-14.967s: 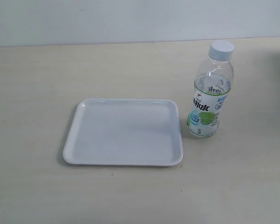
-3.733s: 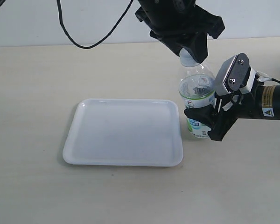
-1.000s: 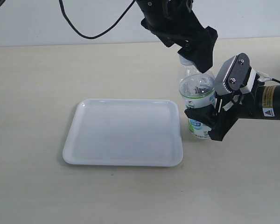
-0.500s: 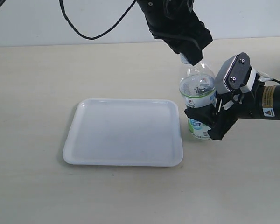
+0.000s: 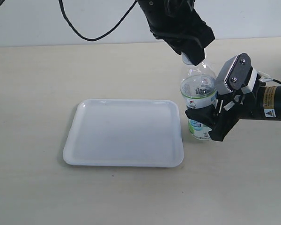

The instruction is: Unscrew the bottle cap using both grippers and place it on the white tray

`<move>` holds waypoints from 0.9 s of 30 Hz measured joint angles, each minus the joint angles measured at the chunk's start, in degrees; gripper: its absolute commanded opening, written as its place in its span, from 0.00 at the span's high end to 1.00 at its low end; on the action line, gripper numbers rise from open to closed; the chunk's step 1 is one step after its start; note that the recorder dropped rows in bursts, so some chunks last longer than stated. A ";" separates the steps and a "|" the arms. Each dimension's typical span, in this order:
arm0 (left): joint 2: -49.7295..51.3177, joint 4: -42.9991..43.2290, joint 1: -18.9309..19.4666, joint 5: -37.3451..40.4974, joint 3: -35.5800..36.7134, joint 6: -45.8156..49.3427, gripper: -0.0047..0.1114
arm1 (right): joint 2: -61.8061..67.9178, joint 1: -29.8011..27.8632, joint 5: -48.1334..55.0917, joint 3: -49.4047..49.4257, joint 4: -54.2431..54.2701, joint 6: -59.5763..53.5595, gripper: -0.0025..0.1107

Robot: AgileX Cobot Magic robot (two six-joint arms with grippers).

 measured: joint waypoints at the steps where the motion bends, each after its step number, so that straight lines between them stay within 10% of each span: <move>1: 0.00 0.00 0.00 0.00 0.00 0.00 0.96 | 0.00 0.00 0.00 0.00 -0.10 0.00 0.98; 27: 0.00 0.61 0.00 0.11 0.00 -36.85 0.96 | 0.00 0.00 0.00 -0.13 -0.21 0.09 0.98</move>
